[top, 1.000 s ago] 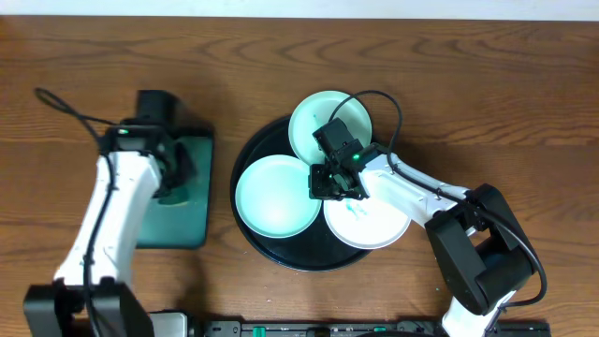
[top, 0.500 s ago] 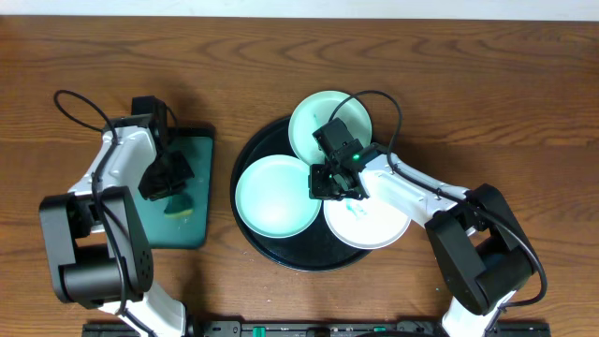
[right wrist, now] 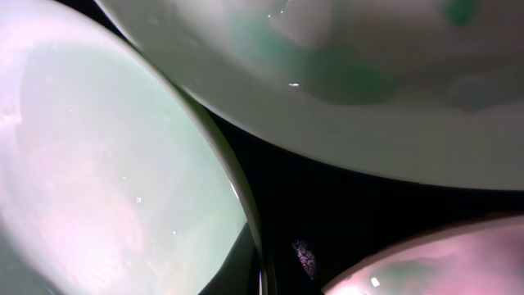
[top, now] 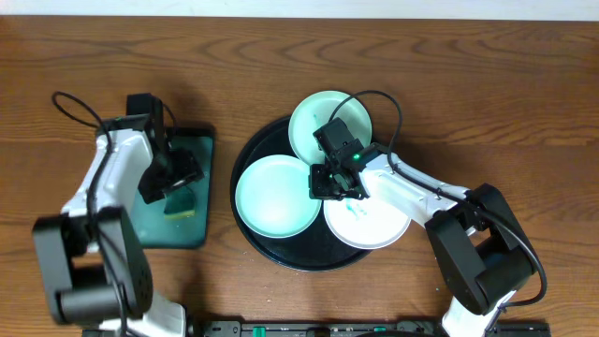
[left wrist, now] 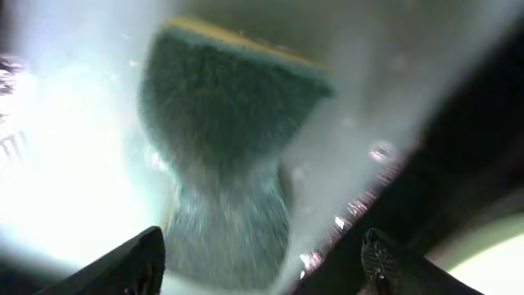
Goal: Clean dirty plates on tray and stack at the side
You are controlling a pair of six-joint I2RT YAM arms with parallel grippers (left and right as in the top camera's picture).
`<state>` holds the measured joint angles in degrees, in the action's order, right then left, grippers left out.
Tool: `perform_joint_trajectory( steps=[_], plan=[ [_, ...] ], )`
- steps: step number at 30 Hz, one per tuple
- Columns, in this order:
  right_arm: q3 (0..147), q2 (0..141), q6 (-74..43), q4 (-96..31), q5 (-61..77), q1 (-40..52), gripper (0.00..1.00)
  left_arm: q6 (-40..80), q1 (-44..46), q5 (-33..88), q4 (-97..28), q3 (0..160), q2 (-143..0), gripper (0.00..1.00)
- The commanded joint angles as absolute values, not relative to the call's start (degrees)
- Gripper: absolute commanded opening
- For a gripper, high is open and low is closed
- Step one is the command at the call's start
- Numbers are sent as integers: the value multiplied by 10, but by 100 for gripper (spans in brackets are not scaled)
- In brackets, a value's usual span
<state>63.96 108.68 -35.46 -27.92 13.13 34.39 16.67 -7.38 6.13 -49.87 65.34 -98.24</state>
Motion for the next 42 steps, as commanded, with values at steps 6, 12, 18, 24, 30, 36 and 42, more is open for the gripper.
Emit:
perform_joint_trajectory(
  steps=[6, 12, 18, 24, 30, 36, 42],
  plan=[
    [630, 1090, -347, -263, 263, 345, 1, 162, -73, 85, -563, 656, -786, 79],
    [630, 1065, -352, -262, 315, 334, 2, 183, -73, 88, -607, 656, -713, 79],
    [630, 1002, -359, -298, 338, 298, 1, 183, -73, 142, -617, 656, -702, 80],
    [630, 927, -350, -454, 343, 229, 1, 183, -73, 146, -625, 656, -702, 80],
    [630, 910, -394, -650, 145, 190, 2, 183, -73, 145, -627, 656, -702, 80],
    [630, 910, -419, -610, -13, 212, 1, 183, -73, 145, -627, 656, -703, 80],
    [630, 910, -400, -440, -72, 263, 1, 183, -73, 143, -627, 653, -704, 80]
  ],
)
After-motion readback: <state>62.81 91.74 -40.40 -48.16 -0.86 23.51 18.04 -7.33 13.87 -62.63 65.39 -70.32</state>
